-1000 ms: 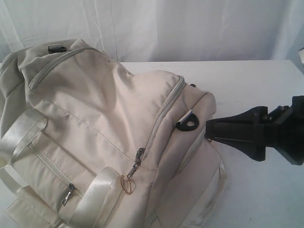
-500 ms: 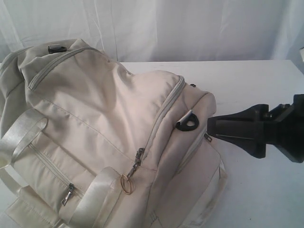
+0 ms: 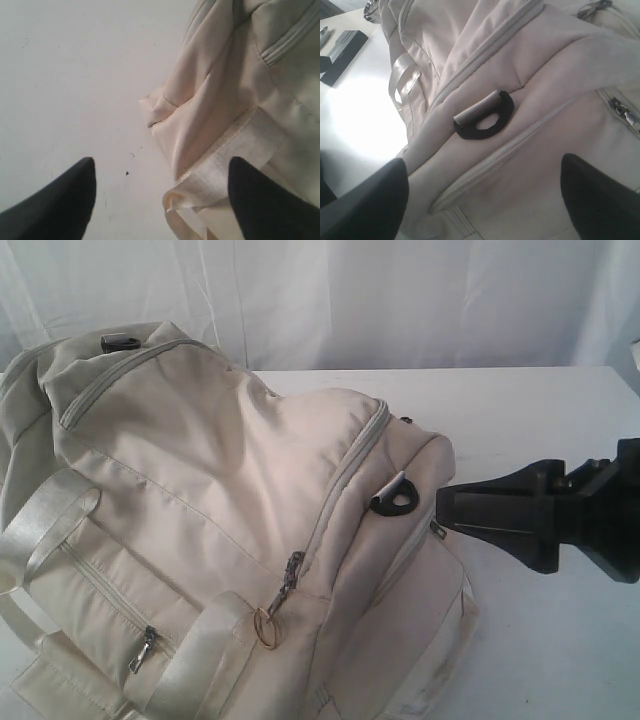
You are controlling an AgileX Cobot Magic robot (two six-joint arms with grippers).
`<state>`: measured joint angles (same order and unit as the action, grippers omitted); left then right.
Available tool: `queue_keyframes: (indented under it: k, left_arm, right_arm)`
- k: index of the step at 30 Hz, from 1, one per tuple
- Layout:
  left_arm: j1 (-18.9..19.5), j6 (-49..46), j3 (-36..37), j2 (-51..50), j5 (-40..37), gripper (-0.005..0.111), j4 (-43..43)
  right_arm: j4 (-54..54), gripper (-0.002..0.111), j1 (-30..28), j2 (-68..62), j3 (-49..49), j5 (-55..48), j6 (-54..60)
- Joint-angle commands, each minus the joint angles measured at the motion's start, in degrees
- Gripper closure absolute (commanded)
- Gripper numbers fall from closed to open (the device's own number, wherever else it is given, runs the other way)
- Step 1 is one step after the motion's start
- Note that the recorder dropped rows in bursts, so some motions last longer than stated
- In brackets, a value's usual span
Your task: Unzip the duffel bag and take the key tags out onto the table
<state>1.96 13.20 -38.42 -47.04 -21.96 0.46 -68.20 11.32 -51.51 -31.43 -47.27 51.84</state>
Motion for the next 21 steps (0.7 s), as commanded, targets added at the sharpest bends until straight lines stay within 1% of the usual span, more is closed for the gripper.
queue_keyframes:
  k: [1, 5, 8, 9, 10, 11, 13, 17, 21]
  left_arm:
    - [-0.43, -3.48, -0.41, -1.00, 8.31, 0.025, -0.86]
    - [-0.43, -10.72, -0.41, -4.60, 14.44, 0.028, -0.86]
    - [-0.43, -10.99, -0.41, -9.55, 17.79, 0.028, -0.86]
    - [-0.43, -12.83, -0.41, -12.64, 20.78, 0.028, -0.46]
    - [-0.43, -13.20, -0.41, -13.83, 21.96, 0.028, -0.46]
    - [-0.43, -13.56, -0.81, -16.74, 25.04, 0.028, -0.07]
    - [-0.43, -13.20, -2.92, -20.91, 27.23, 0.028, -0.07]
    - [-0.43, -12.20, -9.36, -27.91, 26.18, 0.028, -0.07]
    - [-3.56, -10.34, -12.61, -31.59, 25.81, 0.028, -0.07]
  right_arm:
    - [-0.36, 0.031, 0.06, -0.08, 0.15, -0.98, -0.14]
    - [-0.36, 0.031, 0.06, -0.08, 0.15, -5.98, -0.04]
    - [-0.86, 0.031, 0.06, -0.08, 0.15, -6.43, -0.04]
    - [-1.57, 0.032, 0.06, -0.08, 0.15, -6.43, -0.30]
    - [-1.85, 0.032, 0.06, -0.08, 0.15, -6.14, -0.93]
    - [-2.11, 0.032, 0.06, -0.08, 0.15, -6.14, -1.07]
    - [-2.39, 0.032, 0.06, -0.08, 0.15, -5.57, -1.07]
    - [-3.97, 0.032, 0.29, -2.51, 0.15, -3.44, -4.29]
    - [-9.04, 0.032, 0.91, -9.13, 0.15, -4.74, -4.29]
